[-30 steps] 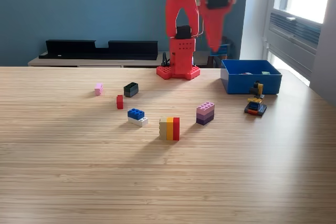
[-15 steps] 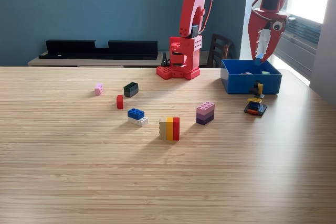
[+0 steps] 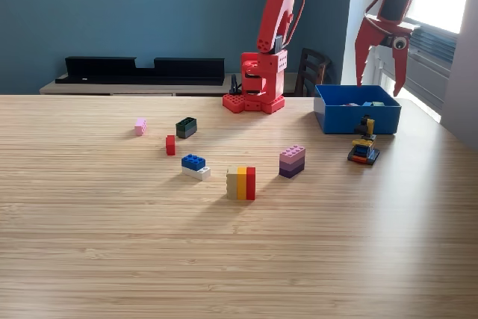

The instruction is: Grasp a lego block and put it in the bin.

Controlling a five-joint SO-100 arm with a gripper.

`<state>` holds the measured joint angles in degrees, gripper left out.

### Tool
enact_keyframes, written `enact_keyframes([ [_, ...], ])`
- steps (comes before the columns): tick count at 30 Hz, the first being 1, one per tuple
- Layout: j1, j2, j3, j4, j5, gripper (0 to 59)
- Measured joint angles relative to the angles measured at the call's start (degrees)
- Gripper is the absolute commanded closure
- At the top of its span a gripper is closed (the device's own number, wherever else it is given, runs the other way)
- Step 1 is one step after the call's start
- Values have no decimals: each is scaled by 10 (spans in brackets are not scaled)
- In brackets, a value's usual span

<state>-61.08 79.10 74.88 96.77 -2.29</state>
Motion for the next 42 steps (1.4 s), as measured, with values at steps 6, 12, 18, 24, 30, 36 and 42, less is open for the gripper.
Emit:
enact_keyframes([
  [6, 120, 0, -45, 22, 38, 585],
  [12, 273, 0, -49, 23, 60, 585],
  [18, 364, 0, -64, 23, 60, 585],
  [24, 428, 0, -64, 23, 47, 585],
  [30, 490, 0, -64, 23, 42, 585],
  [36, 555, 0, -64, 18, 43, 585],
  [42, 620, 0, -106, 17, 25, 584],
])
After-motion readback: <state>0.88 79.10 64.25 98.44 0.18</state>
